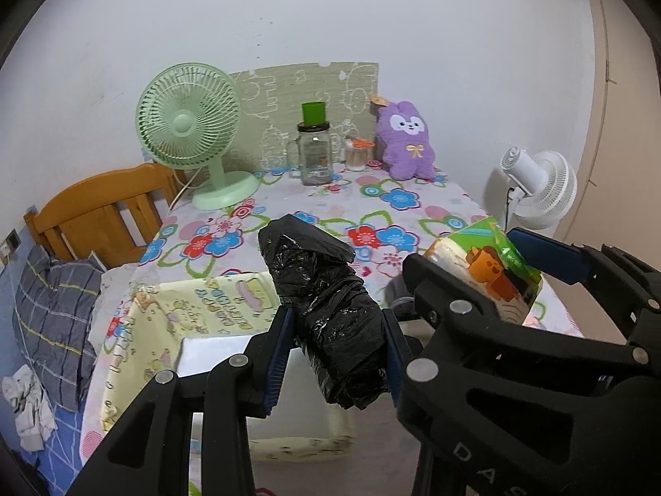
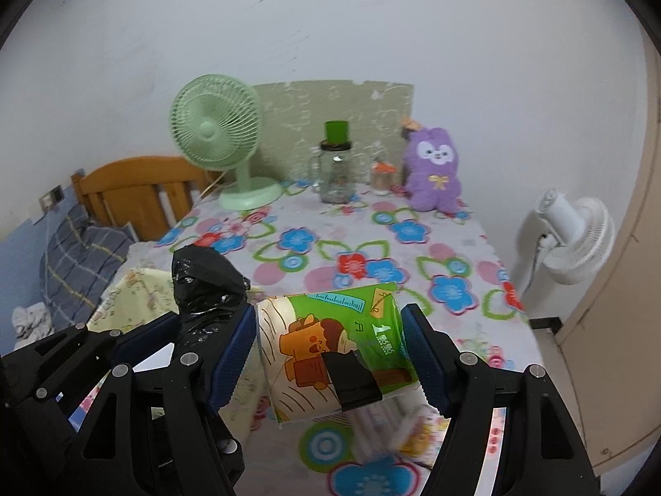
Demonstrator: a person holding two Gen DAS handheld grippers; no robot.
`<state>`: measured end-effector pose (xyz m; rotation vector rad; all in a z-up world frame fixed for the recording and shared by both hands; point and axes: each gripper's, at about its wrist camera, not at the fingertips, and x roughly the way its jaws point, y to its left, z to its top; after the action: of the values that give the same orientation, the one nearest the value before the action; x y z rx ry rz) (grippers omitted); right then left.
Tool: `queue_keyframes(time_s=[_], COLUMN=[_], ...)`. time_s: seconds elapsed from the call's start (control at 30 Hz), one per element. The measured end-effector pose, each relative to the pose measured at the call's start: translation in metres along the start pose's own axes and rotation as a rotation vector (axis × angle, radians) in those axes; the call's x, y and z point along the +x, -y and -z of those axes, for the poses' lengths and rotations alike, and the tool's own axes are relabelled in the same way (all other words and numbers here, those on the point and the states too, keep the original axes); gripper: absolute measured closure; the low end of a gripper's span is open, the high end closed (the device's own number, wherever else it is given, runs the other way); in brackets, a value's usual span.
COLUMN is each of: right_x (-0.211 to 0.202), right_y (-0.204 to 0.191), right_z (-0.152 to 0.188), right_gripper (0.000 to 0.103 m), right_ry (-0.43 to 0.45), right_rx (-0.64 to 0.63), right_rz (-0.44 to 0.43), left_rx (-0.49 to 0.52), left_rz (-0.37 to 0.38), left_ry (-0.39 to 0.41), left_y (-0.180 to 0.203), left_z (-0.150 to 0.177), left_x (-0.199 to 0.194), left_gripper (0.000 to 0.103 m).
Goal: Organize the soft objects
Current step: 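Carry the black bundle into the box with the left tool while the right tool drops the green package in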
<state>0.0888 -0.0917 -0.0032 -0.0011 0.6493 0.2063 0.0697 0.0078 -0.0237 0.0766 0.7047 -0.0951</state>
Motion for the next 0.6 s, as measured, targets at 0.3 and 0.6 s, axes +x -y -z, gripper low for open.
queue_keyframes(time_s=[0.3,0.6], right_x=[0.020,0.046], right_y=[-0.034,-0.064], right_z=[-0.004,-0.007], right_gripper=[0.028,0.028], right_ry=[-0.025,-0.069], right_rx=[-0.038,-0.076], right_rz=[-0.046,-0.100], left_rx=[-0.014,-0.047], left_rz=[-0.044,-0.084], left_ry=[-0.025,-0.079], left_y=[-0.035,-0.068], left_z=[0.004,0.012], left_x=[0.011,0.027], left_gripper=[0.060,0.060])
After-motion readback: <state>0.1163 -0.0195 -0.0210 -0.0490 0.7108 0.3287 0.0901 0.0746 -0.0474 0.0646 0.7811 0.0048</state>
